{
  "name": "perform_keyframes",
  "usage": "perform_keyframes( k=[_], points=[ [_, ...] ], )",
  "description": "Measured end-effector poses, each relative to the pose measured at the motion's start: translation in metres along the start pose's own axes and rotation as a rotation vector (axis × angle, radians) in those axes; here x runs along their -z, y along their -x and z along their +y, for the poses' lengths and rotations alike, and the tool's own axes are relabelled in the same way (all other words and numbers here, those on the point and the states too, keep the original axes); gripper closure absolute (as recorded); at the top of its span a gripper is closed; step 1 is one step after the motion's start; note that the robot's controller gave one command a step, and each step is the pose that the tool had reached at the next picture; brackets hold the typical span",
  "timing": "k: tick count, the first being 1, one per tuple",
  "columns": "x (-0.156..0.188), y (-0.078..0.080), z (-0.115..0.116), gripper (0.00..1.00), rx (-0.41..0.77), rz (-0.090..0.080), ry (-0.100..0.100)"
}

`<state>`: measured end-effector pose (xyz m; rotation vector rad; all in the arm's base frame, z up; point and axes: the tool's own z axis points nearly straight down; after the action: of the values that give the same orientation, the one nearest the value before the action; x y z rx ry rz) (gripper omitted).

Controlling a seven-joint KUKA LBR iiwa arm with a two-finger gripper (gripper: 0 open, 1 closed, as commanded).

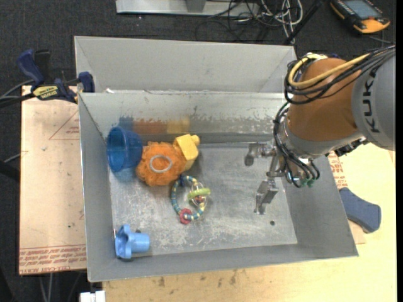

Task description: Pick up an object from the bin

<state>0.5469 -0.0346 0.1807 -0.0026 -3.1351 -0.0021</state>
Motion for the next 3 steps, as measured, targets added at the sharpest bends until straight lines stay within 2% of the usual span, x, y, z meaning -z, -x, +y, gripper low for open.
perform_keyframes(
  k=[1, 2, 3],
  points=[
    [0.004, 0.002, 0.0, 0.0, 0.001, -0.007, -0.001],
    [-0.035, 0.024, 0.032, 0.0, 0.042, -0.018, -0.003],
    [-0.11, -0.018, 0.135, 1.0, 0.099, -0.005, 0.001]
  ],
)
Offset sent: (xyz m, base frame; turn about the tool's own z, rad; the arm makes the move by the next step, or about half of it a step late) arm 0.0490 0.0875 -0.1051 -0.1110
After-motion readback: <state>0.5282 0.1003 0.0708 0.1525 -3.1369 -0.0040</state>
